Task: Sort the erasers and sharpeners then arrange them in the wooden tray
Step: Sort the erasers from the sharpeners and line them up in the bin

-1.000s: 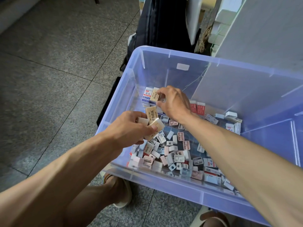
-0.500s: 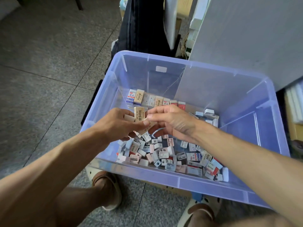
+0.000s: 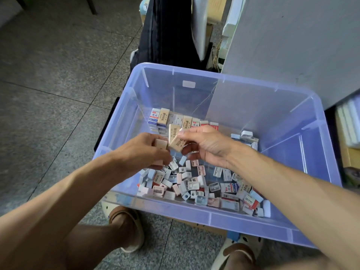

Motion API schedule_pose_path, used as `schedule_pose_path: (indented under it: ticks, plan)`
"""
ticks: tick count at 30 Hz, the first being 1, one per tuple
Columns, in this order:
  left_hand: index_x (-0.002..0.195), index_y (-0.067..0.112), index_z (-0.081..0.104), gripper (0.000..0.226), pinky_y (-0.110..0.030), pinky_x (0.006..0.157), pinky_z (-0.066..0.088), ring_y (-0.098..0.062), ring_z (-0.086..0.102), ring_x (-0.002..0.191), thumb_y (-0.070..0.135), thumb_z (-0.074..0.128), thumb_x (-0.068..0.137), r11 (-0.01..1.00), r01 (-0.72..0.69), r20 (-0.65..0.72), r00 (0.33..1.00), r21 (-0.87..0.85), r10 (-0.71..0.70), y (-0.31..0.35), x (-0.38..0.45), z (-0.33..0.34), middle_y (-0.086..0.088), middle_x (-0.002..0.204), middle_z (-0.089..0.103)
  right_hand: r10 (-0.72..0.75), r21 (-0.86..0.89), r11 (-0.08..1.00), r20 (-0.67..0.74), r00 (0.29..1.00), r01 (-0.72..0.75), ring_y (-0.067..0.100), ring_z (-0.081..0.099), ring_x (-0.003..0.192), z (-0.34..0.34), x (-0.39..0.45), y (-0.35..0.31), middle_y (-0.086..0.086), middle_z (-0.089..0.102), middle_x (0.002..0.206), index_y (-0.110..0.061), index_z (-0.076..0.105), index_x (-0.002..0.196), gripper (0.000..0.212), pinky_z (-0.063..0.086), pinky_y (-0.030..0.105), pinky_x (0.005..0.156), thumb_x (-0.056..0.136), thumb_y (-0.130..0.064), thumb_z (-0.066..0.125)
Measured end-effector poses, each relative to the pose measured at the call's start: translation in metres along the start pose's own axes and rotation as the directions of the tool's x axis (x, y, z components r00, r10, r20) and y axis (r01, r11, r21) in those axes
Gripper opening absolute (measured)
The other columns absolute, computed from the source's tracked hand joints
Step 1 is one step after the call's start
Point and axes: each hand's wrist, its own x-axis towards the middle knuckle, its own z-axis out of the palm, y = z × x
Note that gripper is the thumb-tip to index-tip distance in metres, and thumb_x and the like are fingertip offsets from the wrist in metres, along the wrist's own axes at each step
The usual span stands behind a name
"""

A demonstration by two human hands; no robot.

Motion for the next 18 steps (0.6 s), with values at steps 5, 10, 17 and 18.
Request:
schedule_pose_path:
  ticks: [5,10,17,18]
  plan:
    - [0.099,0.001,0.063,0.027,-0.029,0.076,0.060,-0.023,0.065,0.088,-0.013,0.042,0.092,0.981,0.075,-0.103,0.990,-0.181,-0.095,-0.001,0.000,-0.002,-0.016,0.099,0.059,-0.112,-0.257,0.966,-0.319,0.941,0.028,0.030,0.074,0.091,-0.011,0.037,-0.007,0.016,0.075,0.099,-0.006,0.072,0.098,0.014,0.059,0.031,0.061,0.095,-0.019,0.067]
    - [0.107,0.002,0.062,0.027,-0.030,0.080,0.060,-0.022,0.073,0.089,-0.015,0.051,0.089,0.983,0.037,-0.136,0.989,-0.178,-0.062,-0.004,0.003,-0.006,-0.013,0.098,0.066,-0.125,-0.320,0.947,-0.441,0.889,-0.026,0.016,0.073,0.077,0.001,0.079,-0.010,0.007,0.073,0.097,-0.007,0.067,0.108,0.020,0.063,0.031,0.068,0.094,-0.021,0.069]
    - [0.109,0.002,0.063,0.027,-0.032,0.080,0.060,-0.021,0.074,0.087,-0.013,0.057,0.087,0.993,0.018,-0.184,0.982,-0.120,-0.040,-0.003,0.008,-0.007,-0.015,0.100,0.068,-0.149,-0.355,0.934,-0.479,0.865,-0.036,0.018,0.074,0.061,0.008,0.092,-0.018,0.009,0.075,0.095,-0.007,0.068,0.098,0.017,0.059,0.022,0.054,0.090,-0.021,0.074]
    - [0.108,0.002,0.064,0.027,-0.032,0.080,0.060,-0.021,0.074,0.087,-0.013,0.057,0.087,0.993,0.017,-0.189,0.981,-0.116,-0.039,-0.003,0.008,-0.006,-0.015,0.100,0.068,-0.149,-0.359,0.932,-0.484,0.862,-0.040,0.017,0.074,0.059,0.005,0.090,-0.017,0.008,0.075,0.094,-0.007,0.068,0.101,0.019,0.057,0.020,0.051,0.089,-0.021,0.076]
